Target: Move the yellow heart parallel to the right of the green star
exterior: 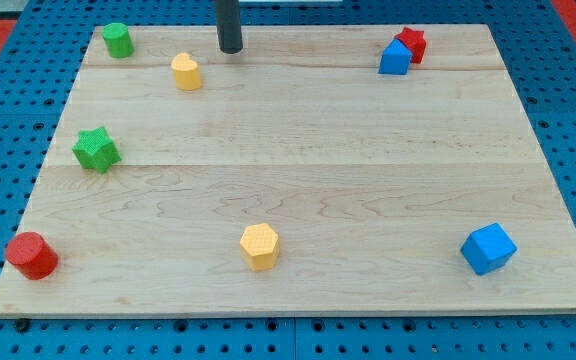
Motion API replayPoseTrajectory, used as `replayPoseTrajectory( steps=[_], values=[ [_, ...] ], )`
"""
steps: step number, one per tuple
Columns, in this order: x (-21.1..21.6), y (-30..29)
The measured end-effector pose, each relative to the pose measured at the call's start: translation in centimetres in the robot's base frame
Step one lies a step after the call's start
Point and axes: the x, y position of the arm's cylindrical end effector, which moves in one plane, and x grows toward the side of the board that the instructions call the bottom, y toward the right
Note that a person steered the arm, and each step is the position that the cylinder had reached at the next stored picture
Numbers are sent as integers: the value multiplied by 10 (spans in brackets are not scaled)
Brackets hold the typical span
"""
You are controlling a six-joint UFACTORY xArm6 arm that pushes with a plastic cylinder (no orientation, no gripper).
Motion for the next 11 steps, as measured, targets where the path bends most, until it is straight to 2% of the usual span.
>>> replayPoseTrajectory(
  steps=[3, 5, 9, 10, 11],
  values=[
    [-3, -7],
    [37, -28],
    [20, -33],
    [10, -54],
    [28, -77]
  ],
)
